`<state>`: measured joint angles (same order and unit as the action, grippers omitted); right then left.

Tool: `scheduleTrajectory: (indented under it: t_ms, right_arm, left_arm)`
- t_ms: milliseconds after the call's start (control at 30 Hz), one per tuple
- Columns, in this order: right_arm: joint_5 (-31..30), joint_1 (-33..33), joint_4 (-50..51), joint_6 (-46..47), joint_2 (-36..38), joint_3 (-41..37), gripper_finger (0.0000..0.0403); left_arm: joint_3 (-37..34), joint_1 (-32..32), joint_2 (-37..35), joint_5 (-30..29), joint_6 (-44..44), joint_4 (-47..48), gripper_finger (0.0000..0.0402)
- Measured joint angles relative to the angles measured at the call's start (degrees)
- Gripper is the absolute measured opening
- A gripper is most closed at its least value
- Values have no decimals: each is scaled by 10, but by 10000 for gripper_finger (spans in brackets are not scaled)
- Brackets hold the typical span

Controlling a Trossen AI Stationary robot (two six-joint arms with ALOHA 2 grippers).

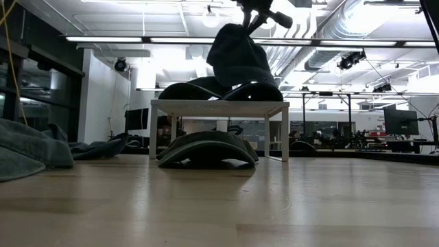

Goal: Pick & Place hat
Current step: Put the bottom blue cap on the shelf

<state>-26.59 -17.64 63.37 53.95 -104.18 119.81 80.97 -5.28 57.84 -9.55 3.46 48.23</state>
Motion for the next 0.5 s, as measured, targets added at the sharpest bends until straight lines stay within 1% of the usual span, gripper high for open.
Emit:
scheduleTrajectory:
  t_ms: [300, 500]
  right_arm:
    - [18, -12, 2, -2, -4, 0, 0]
    - [30, -23, 0, -5, -22, 0, 0]
  left_arm:
    - [0, 0, 0, 0, 0, 0, 172]
    - [0, 0, 0, -1, 0, -1, 172]
